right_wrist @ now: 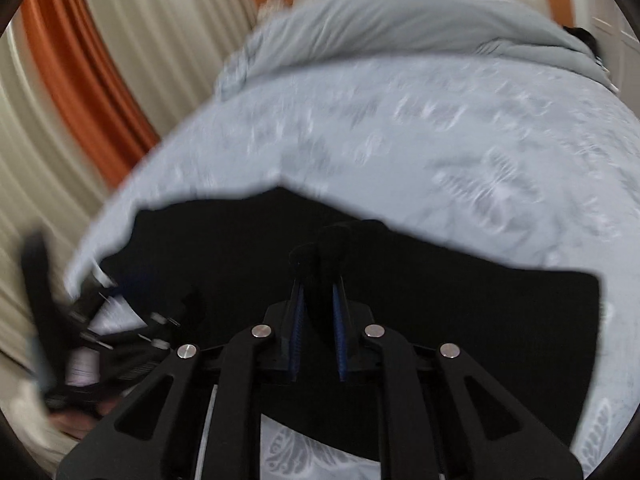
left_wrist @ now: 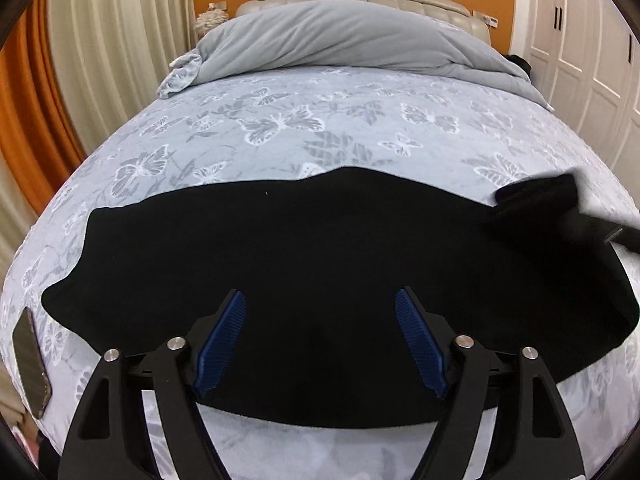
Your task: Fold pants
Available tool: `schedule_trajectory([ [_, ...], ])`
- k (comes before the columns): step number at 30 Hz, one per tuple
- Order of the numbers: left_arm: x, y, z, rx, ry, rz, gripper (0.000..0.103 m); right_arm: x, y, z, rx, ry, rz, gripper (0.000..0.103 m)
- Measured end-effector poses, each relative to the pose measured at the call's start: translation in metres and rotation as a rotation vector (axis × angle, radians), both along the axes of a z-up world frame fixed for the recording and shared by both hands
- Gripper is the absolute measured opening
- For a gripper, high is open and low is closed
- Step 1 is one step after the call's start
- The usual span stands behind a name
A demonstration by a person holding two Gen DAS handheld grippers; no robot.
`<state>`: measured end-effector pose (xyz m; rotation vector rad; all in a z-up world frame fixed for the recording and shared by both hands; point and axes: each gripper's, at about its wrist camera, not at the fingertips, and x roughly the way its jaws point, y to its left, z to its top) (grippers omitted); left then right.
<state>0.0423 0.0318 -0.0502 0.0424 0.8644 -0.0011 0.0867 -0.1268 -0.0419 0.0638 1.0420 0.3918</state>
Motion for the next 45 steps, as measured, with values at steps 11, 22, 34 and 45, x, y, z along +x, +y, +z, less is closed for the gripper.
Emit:
schedule_trajectory([
  [11,-0.002,0.042,-0.003,-0.021,0.064,0.036,0.077,-0.019,0.032,-0.019,-0.299,-0.149,0.035,0.080],
  [22,-0.009,0.040,-0.005,0.013,0.070,0.005,0.079,-0.004,0.036,-0.001,-0.145,-0.136,-0.005,0.016],
  [34,-0.008,0.047,-0.015,0.054,0.089,0.020,0.080,0.016,0.093,-0.024,0.040,0.019,0.137,0.021],
  [45,-0.007,0.104,-0.009,-0.074,0.119,0.112,0.080,-0.026,-0.090,0.055,0.093,-0.122,-0.215,0.098],
])
